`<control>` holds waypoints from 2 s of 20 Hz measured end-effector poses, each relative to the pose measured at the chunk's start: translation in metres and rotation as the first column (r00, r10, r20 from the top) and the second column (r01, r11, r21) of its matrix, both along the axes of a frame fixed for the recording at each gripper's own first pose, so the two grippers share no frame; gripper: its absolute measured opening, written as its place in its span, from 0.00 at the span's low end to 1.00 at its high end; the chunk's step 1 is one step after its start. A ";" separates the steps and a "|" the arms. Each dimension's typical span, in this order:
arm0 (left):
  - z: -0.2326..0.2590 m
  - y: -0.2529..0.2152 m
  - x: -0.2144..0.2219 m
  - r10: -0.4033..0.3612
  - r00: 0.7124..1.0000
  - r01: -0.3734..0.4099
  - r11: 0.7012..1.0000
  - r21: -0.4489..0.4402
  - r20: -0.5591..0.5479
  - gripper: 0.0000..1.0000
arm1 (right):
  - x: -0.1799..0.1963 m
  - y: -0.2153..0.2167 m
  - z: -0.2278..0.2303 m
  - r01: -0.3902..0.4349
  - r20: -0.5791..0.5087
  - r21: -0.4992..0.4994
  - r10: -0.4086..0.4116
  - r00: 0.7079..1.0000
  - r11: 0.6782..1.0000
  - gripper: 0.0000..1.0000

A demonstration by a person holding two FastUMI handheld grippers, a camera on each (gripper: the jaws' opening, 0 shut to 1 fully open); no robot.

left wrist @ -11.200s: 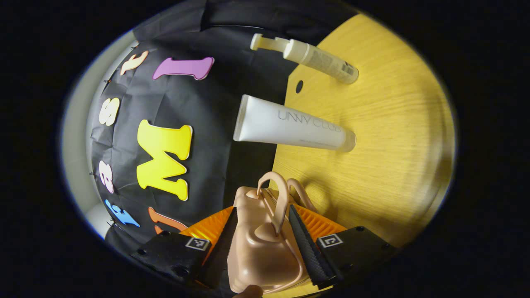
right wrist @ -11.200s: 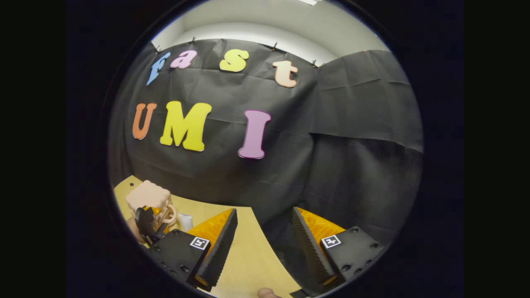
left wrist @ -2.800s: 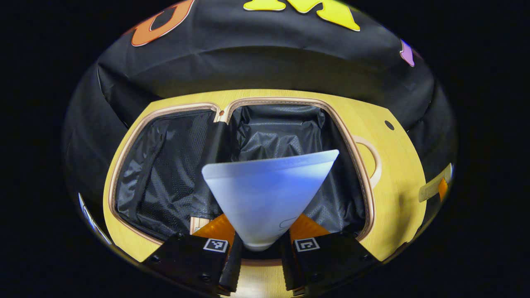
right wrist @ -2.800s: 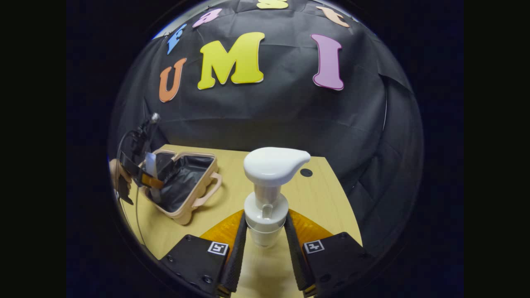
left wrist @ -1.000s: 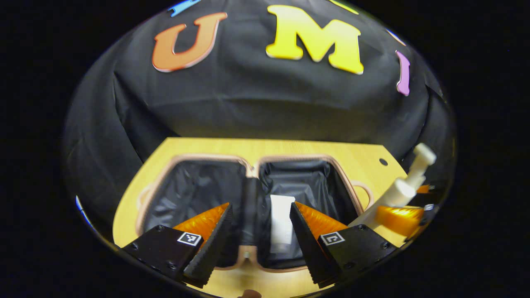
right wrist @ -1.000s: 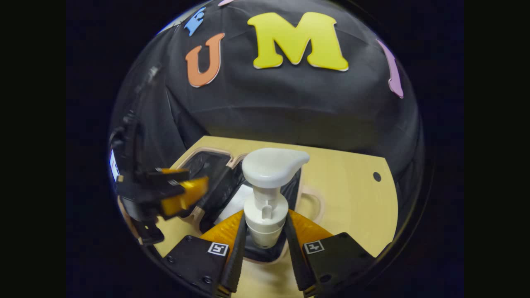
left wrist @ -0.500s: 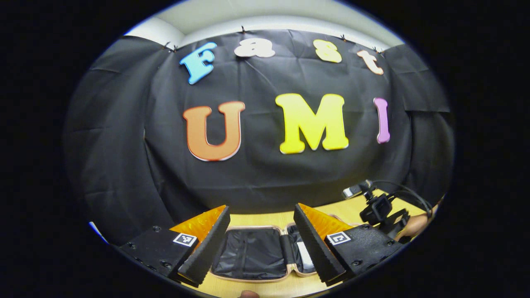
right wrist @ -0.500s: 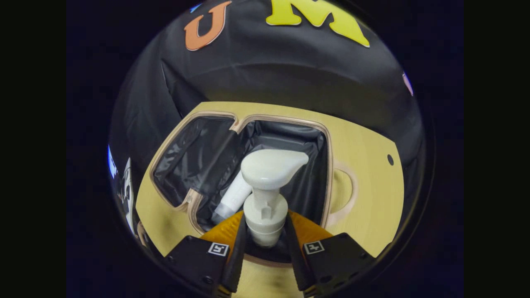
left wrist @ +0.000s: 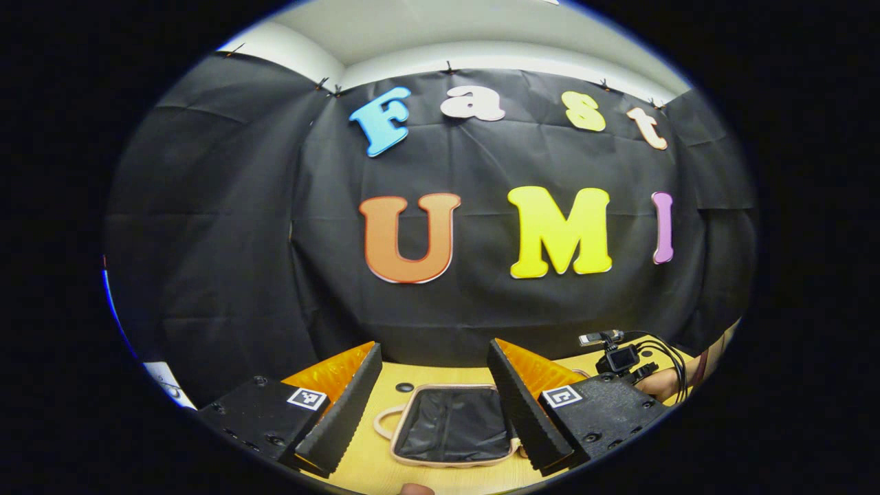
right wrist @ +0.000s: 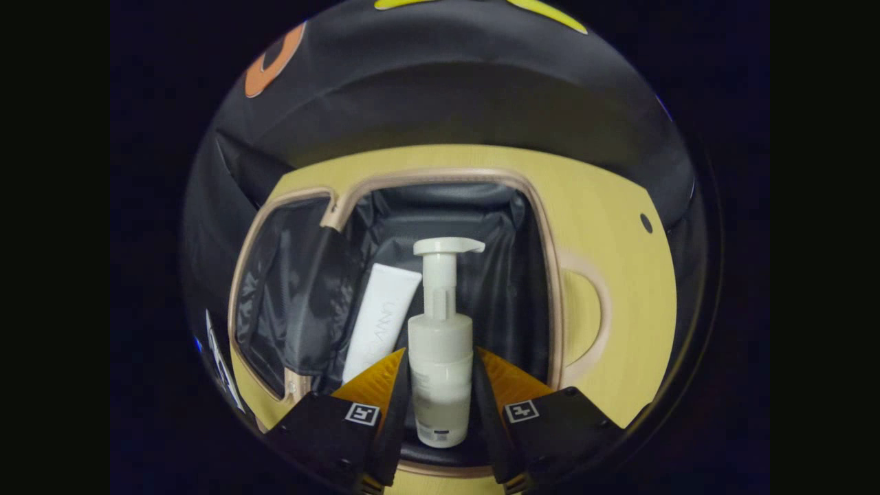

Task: First open the suitcase, pack the skin care products into it, and then close the suitcase.

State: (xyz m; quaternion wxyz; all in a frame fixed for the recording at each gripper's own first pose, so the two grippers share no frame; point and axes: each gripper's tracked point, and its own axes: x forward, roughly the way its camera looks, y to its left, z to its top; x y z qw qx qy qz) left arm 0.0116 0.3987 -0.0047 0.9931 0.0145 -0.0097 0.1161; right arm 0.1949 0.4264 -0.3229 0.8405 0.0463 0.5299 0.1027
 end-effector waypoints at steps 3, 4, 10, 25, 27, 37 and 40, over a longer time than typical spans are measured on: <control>-0.016 0.028 -0.010 0.051 0.998 -0.052 0.998 -0.022 -0.038 0.98 | -0.003 0.000 -0.019 0.026 -0.030 -0.026 -0.026 0.999 0.999 0.49; -0.020 0.037 -0.014 0.068 0.996 -0.069 0.997 -0.026 -0.050 0.98 | 0.000 0.001 -0.017 0.031 -0.013 -0.019 -0.031 0.999 0.999 0.49; -0.071 0.094 -0.006 0.105 0.988 -0.125 0.976 -0.178 -0.117 0.98 | -0.017 0.008 0.005 -0.104 0.057 -0.012 0.105 0.993 0.994 0.73; -0.296 0.135 0.098 -0.116 0.969 -0.187 0.231 -0.955 -0.217 0.98 | -0.182 -0.127 0.199 -0.040 0.552 -0.065 0.069 0.831 0.997 0.77; -0.301 0.136 0.099 -0.113 0.974 -0.177 0.161 -0.971 -0.196 0.97 | -0.195 -0.143 0.195 0.016 0.542 -0.038 0.007 0.840 0.999 0.79; -0.301 0.131 0.118 -0.098 0.994 -0.063 -0.053 -0.997 -0.058 0.12 | -0.217 -0.205 0.203 0.213 0.551 0.019 -0.188 0.813 0.977 0.79; -0.299 0.131 0.115 -0.081 0.996 -0.045 -0.064 -0.997 -0.040 0.07 | -0.214 -0.232 0.220 0.257 0.595 0.008 -0.211 0.776 0.966 0.79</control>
